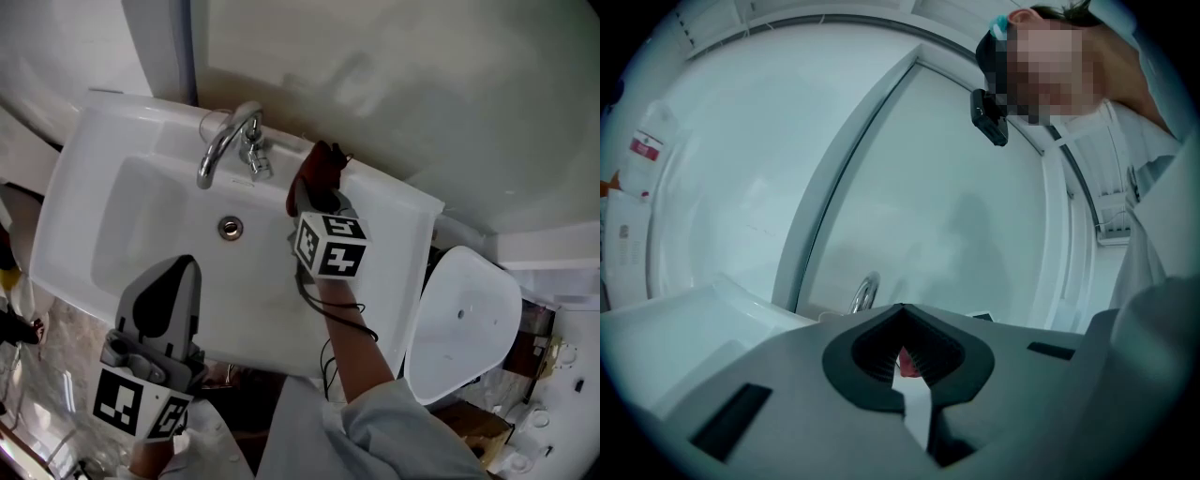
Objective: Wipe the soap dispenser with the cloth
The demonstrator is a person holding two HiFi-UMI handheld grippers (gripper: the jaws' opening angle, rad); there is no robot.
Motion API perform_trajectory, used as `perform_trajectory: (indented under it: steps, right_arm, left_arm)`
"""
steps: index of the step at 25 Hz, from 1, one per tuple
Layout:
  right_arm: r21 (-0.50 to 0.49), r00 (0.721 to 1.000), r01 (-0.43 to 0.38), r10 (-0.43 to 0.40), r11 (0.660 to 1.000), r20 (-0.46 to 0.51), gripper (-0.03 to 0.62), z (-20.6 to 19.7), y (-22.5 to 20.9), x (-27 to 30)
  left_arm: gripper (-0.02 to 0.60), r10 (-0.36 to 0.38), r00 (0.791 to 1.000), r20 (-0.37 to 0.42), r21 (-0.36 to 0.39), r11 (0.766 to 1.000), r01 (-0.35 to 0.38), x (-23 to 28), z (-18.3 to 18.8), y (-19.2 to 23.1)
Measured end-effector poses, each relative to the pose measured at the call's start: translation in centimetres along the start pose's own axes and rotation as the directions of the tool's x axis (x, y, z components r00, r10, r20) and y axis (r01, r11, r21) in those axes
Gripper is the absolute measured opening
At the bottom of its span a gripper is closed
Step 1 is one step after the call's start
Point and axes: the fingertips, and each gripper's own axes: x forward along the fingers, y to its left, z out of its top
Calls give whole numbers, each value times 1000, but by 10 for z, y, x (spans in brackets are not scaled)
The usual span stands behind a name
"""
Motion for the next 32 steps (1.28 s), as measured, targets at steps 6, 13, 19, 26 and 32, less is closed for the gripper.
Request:
perform_trajectory:
  steps: [6, 13, 19, 26, 32]
  right_arm:
    - [52, 996, -20, 24, 998, -84, 55, -33, 2, 19]
    - [139, 990, -32, 51, 990, -132, 55, -59, 2, 22]
    - [152, 987, -11, 35, 988, -158, 55, -75, -6, 16]
    - [147, 983, 21, 7, 989, -186, 55, -89, -19, -6]
    - [72, 985, 71, -59, 995, -161, 55, -79, -38, -35]
  left_arm:
    - [-3, 4, 1000, -7, 16, 1000, -4, 1, -4, -2]
    - [-3, 6, 1000, -26, -20, 1000, -7, 1, -12, 2]
    - [-3, -4, 1000, -27, -22, 1000, 4, 4, -14, -1]
    - [-3, -43, 999, -31, -12, 999, 43, 11, -12, -12]
    - [-3, -79, 996, -29, -11, 997, 79, 16, -10, -22]
